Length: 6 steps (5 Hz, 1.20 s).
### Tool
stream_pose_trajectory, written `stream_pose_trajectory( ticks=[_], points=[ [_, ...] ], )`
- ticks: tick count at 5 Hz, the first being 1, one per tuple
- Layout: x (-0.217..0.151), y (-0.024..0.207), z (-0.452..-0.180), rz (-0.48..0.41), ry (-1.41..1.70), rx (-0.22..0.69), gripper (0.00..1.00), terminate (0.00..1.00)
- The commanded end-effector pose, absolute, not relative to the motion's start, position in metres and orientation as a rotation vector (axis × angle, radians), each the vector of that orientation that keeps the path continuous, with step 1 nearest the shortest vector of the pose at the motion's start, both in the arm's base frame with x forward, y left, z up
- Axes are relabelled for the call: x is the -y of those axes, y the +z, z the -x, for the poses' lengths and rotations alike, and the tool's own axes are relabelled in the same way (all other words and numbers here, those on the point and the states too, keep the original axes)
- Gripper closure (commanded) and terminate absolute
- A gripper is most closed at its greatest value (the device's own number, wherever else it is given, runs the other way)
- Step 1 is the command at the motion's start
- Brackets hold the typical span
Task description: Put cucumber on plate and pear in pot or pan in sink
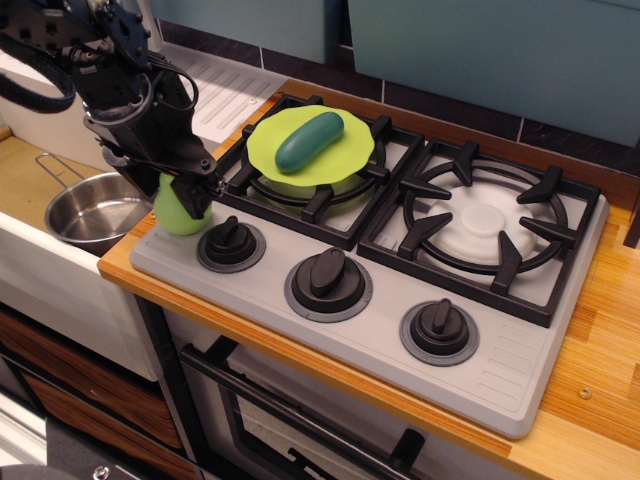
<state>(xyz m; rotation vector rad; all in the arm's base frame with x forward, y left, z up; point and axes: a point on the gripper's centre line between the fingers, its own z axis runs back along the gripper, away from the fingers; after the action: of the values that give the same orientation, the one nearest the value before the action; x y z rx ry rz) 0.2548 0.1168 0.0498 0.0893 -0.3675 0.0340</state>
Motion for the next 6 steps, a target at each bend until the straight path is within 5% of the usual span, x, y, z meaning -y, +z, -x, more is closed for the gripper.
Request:
stream_pose_trajectory(
  ticks=[1,3,6],
  points=[
    [-0.115,0.065,-0.258,-0.084,0.019,0.394,1.00,0.00],
    [-0.113,0.068,-0.257,-0.084,0.026,0.388,1.00,0.00],
    [-0.113,0.103,-0.250,-0.082,0.029,0.335,1.00,0.00]
  ],
)
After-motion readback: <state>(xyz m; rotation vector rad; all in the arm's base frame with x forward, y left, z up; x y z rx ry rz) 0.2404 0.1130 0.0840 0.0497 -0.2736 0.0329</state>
